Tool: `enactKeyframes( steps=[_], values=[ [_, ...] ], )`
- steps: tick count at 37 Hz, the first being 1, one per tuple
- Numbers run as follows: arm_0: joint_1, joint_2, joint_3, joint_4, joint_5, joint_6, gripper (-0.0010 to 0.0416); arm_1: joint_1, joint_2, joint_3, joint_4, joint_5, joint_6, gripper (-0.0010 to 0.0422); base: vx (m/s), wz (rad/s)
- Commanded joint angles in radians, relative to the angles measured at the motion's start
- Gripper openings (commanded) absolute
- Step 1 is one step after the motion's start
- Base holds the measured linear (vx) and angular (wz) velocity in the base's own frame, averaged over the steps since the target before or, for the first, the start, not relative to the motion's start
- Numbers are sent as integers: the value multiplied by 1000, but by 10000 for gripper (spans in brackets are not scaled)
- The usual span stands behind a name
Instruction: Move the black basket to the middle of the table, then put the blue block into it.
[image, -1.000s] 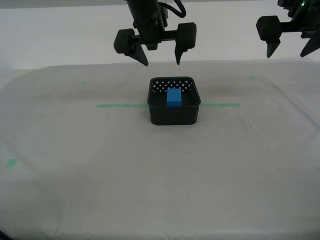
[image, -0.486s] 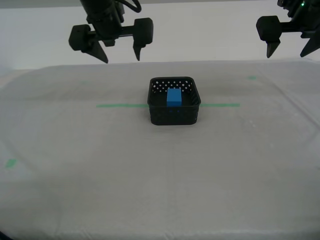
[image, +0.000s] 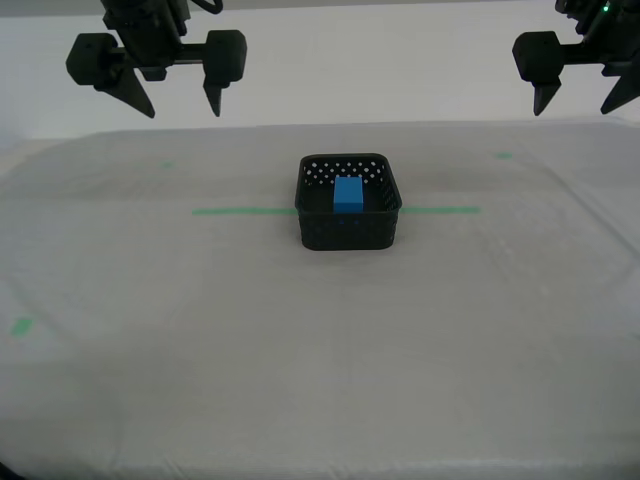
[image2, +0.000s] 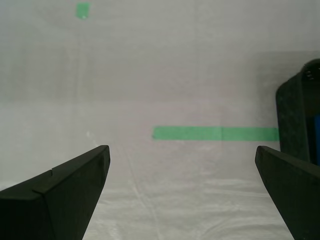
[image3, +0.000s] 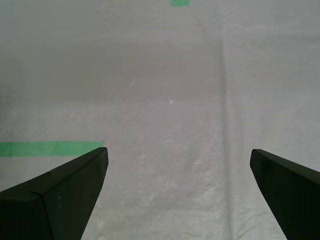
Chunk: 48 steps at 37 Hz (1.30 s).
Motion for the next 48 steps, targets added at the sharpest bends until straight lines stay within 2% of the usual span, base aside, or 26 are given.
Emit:
enactKeyframes(
  steps=[1,7,21,29,35,41,48],
  values=[
    [0,0,0,0,3,-1,399,31,-11,0,-9,-2,18,401,0,0],
    [0,0,0,0,3,-1,398,82,-11,0,-25,30,50,401,0,0],
    [0,0,0,0,3,-1,399,166,-11,0,-43,30,87,401,0,0],
    [1,0,0,0,3,-1,399,179,-11,0,-35,41,94,401,0,0],
    [0,0,0,0,3,-1,399,187,-10,0,4,47,139,401,0,0],
    [0,0,0,0,3,-1,398,197,-9,-1,21,98,138,401,0,0],
    [0,0,0,0,3,-1,398,198,-9,-13,56,100,138,400,0,0]
  ],
)
